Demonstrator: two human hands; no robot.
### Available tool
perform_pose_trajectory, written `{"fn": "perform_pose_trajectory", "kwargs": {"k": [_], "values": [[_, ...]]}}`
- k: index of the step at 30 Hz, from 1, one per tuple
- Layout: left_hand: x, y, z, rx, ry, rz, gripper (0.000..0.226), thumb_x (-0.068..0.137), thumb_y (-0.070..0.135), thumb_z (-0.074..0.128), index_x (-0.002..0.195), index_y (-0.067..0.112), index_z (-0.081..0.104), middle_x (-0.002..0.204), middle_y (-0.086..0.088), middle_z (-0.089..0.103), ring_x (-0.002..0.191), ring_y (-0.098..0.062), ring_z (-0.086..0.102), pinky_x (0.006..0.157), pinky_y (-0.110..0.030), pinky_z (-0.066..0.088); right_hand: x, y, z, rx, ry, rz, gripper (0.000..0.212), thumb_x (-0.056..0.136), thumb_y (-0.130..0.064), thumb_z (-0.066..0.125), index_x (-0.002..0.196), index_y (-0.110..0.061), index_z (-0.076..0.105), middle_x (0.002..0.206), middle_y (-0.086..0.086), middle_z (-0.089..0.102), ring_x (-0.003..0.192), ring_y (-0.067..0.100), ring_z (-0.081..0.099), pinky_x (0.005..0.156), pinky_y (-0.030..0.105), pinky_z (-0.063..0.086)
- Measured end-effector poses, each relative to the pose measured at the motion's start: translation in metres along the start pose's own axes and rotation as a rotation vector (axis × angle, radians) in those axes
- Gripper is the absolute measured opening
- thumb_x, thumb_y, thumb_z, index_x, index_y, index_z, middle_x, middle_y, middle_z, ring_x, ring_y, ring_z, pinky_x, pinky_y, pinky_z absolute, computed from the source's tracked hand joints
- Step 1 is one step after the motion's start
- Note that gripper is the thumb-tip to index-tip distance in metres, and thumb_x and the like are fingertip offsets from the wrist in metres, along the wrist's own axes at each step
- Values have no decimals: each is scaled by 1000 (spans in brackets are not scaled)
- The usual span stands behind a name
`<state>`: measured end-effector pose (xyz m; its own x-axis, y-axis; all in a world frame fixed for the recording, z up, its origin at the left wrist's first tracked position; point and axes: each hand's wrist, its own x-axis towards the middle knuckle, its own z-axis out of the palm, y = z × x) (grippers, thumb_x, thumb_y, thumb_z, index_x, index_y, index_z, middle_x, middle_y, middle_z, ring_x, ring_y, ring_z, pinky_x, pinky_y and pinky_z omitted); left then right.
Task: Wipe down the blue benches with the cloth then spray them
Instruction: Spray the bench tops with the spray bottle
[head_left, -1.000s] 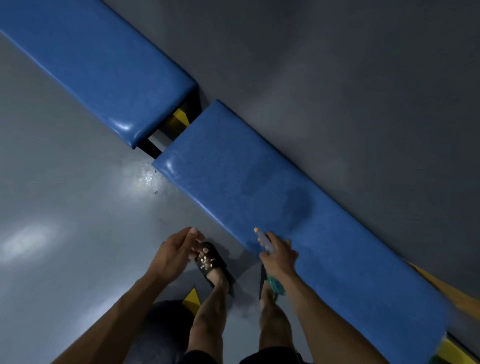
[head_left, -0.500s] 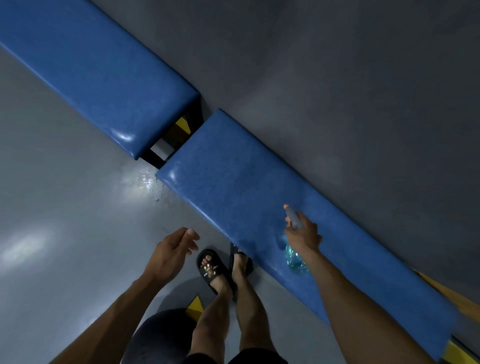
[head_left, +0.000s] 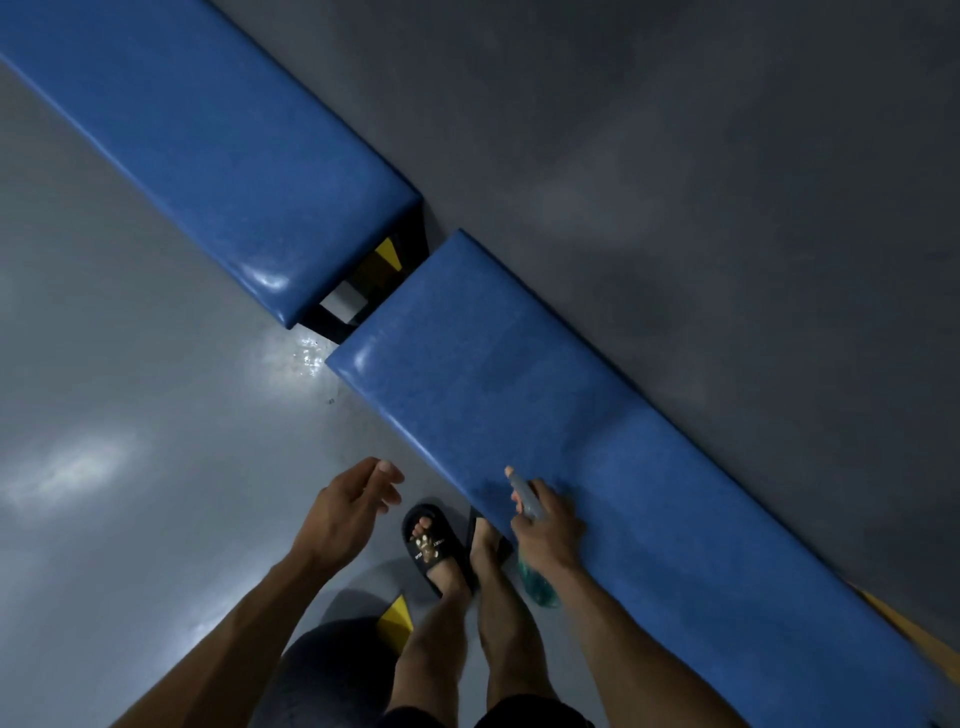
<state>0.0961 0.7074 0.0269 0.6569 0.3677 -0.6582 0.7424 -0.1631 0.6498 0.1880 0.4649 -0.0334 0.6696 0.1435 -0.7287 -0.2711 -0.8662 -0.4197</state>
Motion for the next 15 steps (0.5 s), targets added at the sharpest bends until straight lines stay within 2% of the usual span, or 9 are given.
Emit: {"fn": "perform_pose_trajectory", "kwargs": {"k": [2,5,9,12,15], "values": [[3,4,0,-3,1,-1,39,101,46,35,93,25,67,82,3,72,73,-4,65,68,-26,49,23,0,-18,27,32,-31,40,73,-12,57,104,-39,60,90,-27,56,97,16,59,91,47,49],[8,13,0,-9,6,0,39,100,46,35,94,24,67,83,2,72,74,-4,65,69,-26,49,56,-9,-54,131,130,17,37,74,-8,58,92,-40,57,93,-19,65,81,13,64,82,47,54],[12,26,1,0,7,6,41,100,47,34,96,24,67,85,2,72,77,-3,65,68,-23,49,92,-19,-93,87,208,41,20,82,-11,57,91,-29,55,94,-4,65,77,20,58,70,34,39],[15,32,2,4,10,11,40,101,46,32,98,25,66,87,4,71,78,-2,65,69,-22,48,103,-18,-100,-7,191,47,15,84,-13,55,94,-24,57,91,-2,61,91,23,51,78,36,31],[15,34,2,-9,12,11,43,99,49,31,99,25,66,88,3,71,79,-2,65,70,-23,49,98,-13,-82,-63,89,-14,25,80,-18,55,102,-30,57,98,-13,65,98,22,56,86,41,43]]}}
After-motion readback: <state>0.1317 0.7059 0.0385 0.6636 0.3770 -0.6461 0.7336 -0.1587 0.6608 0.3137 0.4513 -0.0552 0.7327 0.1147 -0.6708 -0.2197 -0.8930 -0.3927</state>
